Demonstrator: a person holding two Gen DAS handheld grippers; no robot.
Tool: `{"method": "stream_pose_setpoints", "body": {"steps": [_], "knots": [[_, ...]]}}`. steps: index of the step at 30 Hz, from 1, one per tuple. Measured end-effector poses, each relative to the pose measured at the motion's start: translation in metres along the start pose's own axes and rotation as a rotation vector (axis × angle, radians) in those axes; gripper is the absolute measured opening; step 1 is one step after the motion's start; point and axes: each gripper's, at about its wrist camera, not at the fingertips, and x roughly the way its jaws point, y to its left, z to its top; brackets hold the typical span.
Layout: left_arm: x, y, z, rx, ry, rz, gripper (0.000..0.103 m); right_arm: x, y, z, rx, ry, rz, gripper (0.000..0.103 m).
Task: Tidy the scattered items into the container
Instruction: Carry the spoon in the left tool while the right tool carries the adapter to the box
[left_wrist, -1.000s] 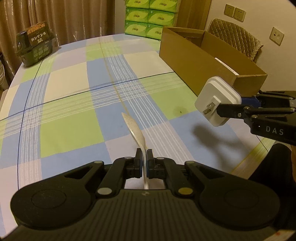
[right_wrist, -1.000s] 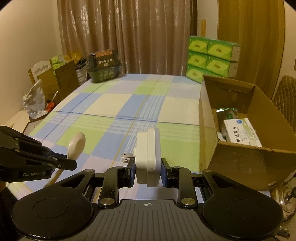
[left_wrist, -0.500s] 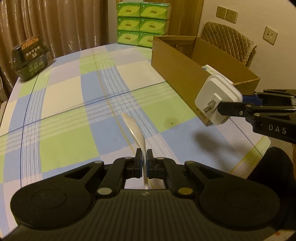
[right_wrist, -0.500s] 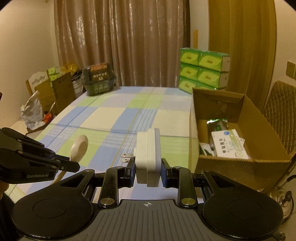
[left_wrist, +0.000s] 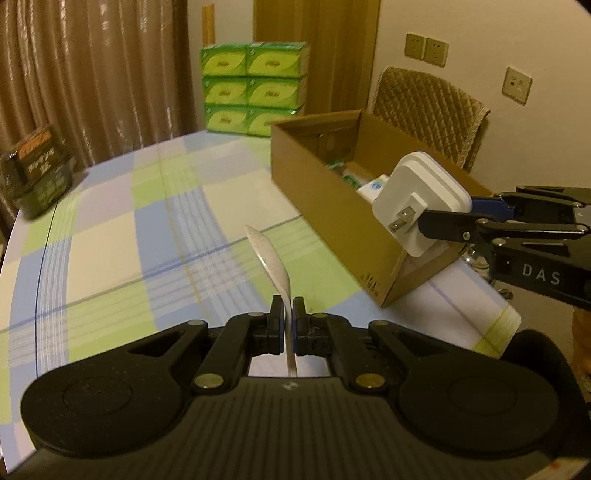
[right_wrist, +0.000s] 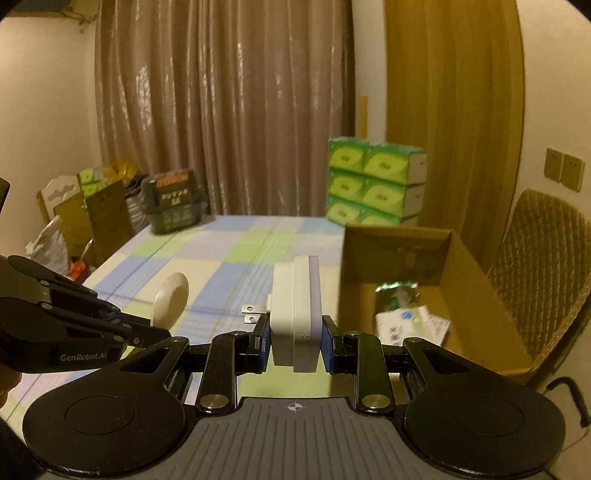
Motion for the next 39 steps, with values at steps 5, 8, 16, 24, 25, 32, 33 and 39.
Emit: {"method": "stream_pose_setpoints", "body": {"steps": [5,8,16,24,25,32,33,39], "knots": [[0.004,-0.019,0.020,0.034,-0.022,-0.021,0.001,-0.005,-0.018,0.009,0.003,-0.024,-0.029,0.024],[0.008,-0.031,0.032,0.056,-0.033,-0.039,0.001,-0.007,-0.029,0.012,0.008,-0.034,-0.049,0.024],[0.016,-0.062,0.060,0.094,-0.063,-0.086,0.001,-0.014,-0.063,0.018,0.020,-0.054,-0.109,0.024],[0.031,-0.087,0.083,0.123,-0.079,-0.125,0.001,-0.016,-0.092,0.018,0.029,-0.053,-0.153,0.024],[0.033,-0.090,0.085,0.125,-0.079,-0.129,0.001,-0.016,-0.095,0.017,0.032,-0.053,-0.156,0.024],[0.052,-0.102,0.095,0.127,-0.065,-0.159,0.001,-0.012,-0.112,0.013,0.045,-0.041,-0.172,0.024],[0.055,-0.103,0.096,0.126,-0.061,-0.163,0.001,-0.011,-0.114,0.012,0.047,-0.039,-0.173,0.024],[0.069,-0.109,0.103,0.117,-0.047,-0.178,0.001,-0.002,-0.123,0.011,0.055,-0.031,-0.178,0.024]]}}
